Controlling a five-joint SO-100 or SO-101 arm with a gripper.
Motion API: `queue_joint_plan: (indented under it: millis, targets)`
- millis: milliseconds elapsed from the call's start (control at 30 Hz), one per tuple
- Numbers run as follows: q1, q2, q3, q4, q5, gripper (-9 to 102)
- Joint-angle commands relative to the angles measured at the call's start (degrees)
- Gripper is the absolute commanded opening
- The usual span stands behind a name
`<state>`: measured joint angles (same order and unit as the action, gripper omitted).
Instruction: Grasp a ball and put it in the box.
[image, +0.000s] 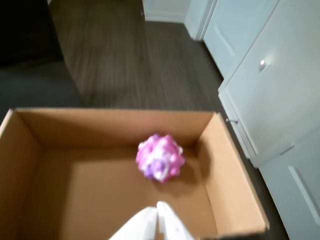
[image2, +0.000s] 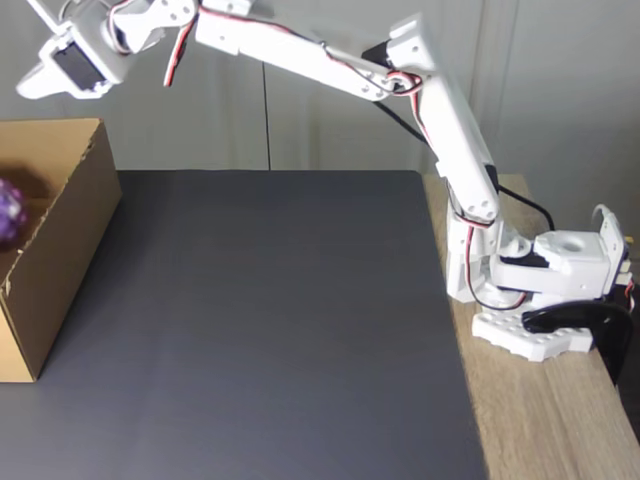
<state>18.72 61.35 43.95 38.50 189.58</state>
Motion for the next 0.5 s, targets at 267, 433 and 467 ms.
queue_joint_plan:
  millis: [267, 433, 467]
  targets:
    - [0.53, 27.6, 21.97, 8.26, 2.55, 0]
    - [1.41, 42.71, 39.99, 4.13, 1.85, 0]
    - [1.67, 45.88, 43.86, 2.81, 1.76, 1]
